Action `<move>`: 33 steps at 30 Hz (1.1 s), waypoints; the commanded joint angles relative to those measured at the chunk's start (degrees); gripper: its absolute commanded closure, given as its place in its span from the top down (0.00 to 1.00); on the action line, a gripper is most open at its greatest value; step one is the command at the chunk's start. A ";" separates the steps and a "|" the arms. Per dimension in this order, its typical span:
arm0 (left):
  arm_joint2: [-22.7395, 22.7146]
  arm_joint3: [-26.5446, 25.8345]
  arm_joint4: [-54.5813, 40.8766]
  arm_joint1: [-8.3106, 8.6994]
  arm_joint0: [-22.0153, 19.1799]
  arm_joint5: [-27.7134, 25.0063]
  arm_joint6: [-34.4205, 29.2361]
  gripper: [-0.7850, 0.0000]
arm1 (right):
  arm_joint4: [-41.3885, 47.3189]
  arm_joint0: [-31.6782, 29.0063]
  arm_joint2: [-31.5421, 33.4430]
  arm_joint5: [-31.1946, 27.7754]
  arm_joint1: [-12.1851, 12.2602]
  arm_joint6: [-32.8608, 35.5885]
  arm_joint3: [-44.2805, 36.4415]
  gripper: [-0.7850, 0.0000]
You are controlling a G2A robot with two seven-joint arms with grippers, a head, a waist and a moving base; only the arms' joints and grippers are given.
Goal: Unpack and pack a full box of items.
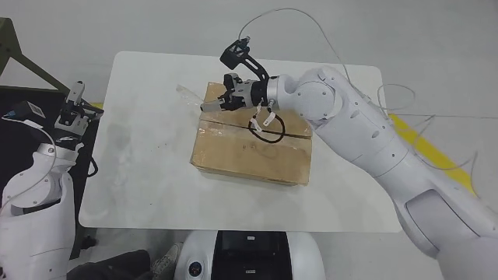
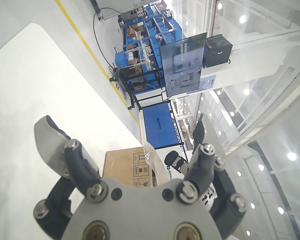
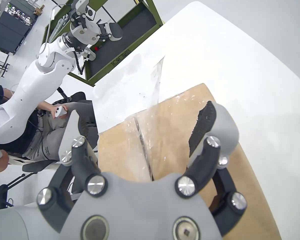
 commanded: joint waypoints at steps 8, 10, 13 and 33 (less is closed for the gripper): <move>0.00 0.00 0.00 0.00 0.00 0.00 0.00 1.00 | -5.14 1.26 -1.59 0.22 -0.86 0.30 -0.82 1.00; 0.00 0.00 0.00 0.00 0.00 0.00 0.00 1.00 | -6.77 3.11 -3.55 -0.58 -2.04 1.04 0.09 1.00; 0.00 0.00 0.00 0.00 0.00 0.00 0.00 1.00 | -7.68 5.87 -6.30 -1.70 -4.26 0.76 3.28 1.00; 0.00 0.00 0.00 0.00 0.00 0.00 0.00 1.00 | -10.28 14.13 -14.08 -7.59 -16.49 -4.33 21.08 1.00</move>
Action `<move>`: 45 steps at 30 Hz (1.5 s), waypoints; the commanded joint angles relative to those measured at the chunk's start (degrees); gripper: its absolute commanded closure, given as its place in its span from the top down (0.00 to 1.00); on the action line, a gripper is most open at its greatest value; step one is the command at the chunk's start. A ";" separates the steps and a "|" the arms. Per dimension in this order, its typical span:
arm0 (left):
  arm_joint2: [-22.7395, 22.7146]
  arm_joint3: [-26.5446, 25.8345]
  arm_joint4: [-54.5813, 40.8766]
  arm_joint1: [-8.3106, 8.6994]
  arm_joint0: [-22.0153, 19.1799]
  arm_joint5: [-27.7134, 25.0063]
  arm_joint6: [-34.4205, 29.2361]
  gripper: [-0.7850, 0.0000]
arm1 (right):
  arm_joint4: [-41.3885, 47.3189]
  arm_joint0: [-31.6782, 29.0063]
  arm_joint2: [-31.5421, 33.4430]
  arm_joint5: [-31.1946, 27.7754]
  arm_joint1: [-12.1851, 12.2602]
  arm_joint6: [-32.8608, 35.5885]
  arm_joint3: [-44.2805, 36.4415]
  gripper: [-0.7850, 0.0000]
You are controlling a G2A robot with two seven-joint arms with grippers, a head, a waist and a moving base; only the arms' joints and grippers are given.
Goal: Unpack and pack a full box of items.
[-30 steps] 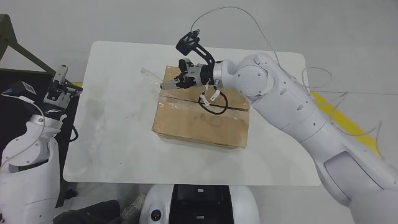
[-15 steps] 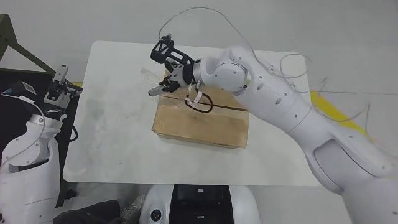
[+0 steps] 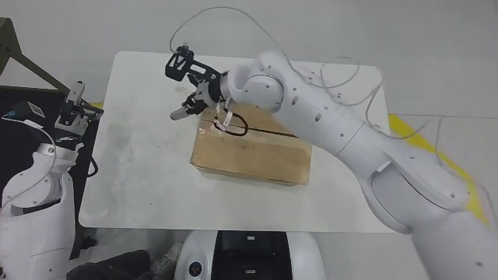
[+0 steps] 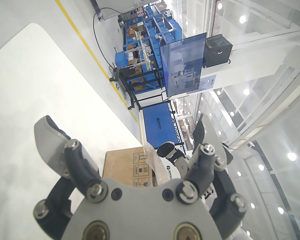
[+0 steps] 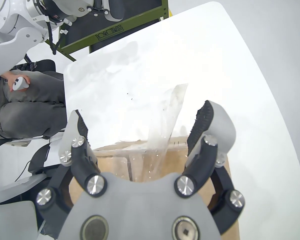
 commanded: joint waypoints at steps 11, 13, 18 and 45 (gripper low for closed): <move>0.00 0.00 0.00 0.00 0.00 0.00 0.00 1.00 | -1.79 2.28 -1.20 -1.01 -5.25 0.44 9.02 0.89; 0.00 0.00 0.00 0.00 0.00 0.00 0.00 1.00 | -2.06 2.71 -1.20 -1.26 -5.98 0.58 10.25 0.79; 0.00 0.00 0.00 0.00 0.00 0.00 0.00 1.00 | -3.08 3.64 -1.43 -1.39 -7.81 1.38 13.05 0.72; 0.00 0.00 0.00 0.00 0.00 0.00 0.00 1.00 | -5.57 5.28 4.40 -1.47 -10.71 -3.83 17.71 0.00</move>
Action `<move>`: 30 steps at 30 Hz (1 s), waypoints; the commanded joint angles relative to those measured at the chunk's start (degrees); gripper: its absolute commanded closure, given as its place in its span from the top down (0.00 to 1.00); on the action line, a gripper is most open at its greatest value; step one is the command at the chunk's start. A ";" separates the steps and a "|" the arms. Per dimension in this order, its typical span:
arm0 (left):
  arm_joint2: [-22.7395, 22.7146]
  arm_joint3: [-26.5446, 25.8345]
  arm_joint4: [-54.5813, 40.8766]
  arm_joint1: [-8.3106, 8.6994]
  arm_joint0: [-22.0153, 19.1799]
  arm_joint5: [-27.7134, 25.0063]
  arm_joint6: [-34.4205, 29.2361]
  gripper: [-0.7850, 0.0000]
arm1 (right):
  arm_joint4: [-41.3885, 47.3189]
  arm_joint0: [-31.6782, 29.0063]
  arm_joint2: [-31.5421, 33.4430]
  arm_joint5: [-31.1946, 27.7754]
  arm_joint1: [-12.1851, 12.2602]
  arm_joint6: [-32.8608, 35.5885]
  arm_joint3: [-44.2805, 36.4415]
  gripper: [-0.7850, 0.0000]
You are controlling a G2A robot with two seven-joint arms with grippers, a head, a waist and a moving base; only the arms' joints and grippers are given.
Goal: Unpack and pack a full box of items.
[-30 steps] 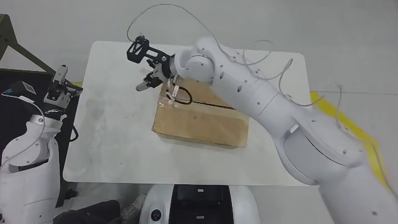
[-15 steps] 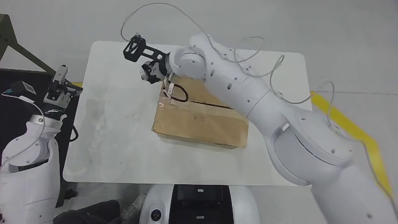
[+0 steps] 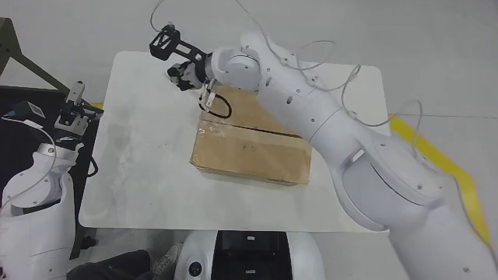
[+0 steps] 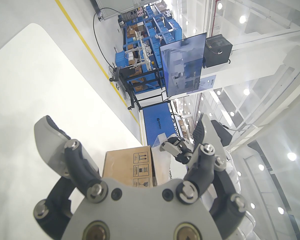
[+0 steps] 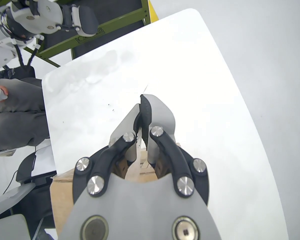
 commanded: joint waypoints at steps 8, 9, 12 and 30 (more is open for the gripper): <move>0.00 0.00 0.00 0.00 0.00 0.00 0.00 1.00 | -7.92 -5.81 7.73 7.97 6.12 -6.81 -14.28 0.00; 0.00 0.00 0.00 0.00 0.00 0.00 0.00 1.00 | -8.95 -7.16 9.16 8.93 7.15 -6.54 -17.16 0.00; 0.00 0.00 0.00 0.00 0.00 0.00 0.00 1.00 | -12.36 -12.18 14.04 11.59 10.26 -4.80 -27.39 0.00; 0.00 0.00 0.00 0.00 0.00 0.00 0.00 1.00 | -23.75 -25.35 26.78 11.16 15.74 -4.63 -53.15 0.00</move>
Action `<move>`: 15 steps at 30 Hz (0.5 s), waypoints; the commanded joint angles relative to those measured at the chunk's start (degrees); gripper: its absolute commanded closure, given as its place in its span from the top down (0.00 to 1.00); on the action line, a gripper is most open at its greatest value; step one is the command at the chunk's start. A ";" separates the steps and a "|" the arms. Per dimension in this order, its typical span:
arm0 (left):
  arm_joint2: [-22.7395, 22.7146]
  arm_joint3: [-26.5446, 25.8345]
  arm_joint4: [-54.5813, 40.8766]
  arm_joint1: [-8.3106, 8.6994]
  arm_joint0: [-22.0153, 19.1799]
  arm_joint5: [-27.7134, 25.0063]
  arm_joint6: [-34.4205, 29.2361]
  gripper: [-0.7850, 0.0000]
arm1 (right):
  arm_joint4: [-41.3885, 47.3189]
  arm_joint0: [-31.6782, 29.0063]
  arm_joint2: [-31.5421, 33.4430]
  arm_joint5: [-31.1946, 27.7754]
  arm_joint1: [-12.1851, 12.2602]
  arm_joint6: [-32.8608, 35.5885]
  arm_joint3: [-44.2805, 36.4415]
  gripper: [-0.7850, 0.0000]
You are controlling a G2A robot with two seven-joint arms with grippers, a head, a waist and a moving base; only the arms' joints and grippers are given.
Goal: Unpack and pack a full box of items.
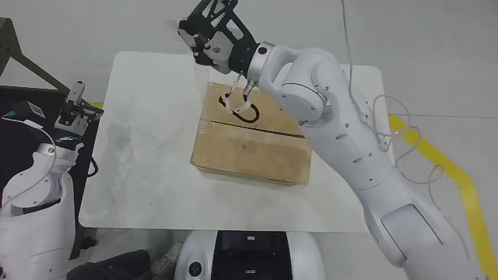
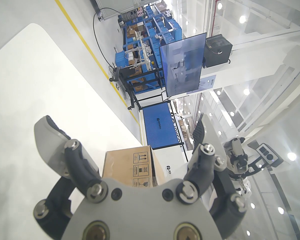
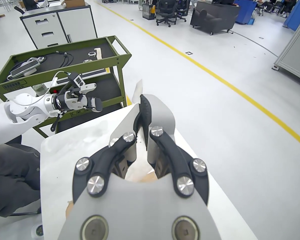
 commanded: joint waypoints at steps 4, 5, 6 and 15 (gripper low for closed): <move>0.00 0.00 0.00 0.00 0.00 0.00 0.00 1.00 | 0.02 1.23 0.13 -0.61 -0.31 -2.24 0.81 0.00; 0.00 0.00 0.00 0.00 0.00 0.00 0.00 1.00 | -0.06 1.45 0.15 -0.73 -0.37 -2.62 0.89 0.00; 0.00 0.00 0.00 0.00 0.00 0.00 0.00 1.00 | -0.15 1.62 0.17 -0.79 -0.42 -2.97 0.97 0.00; 0.00 0.00 0.00 0.00 0.00 0.00 0.00 1.00 | -0.69 1.51 0.65 -1.59 -0.61 -5.24 0.37 0.00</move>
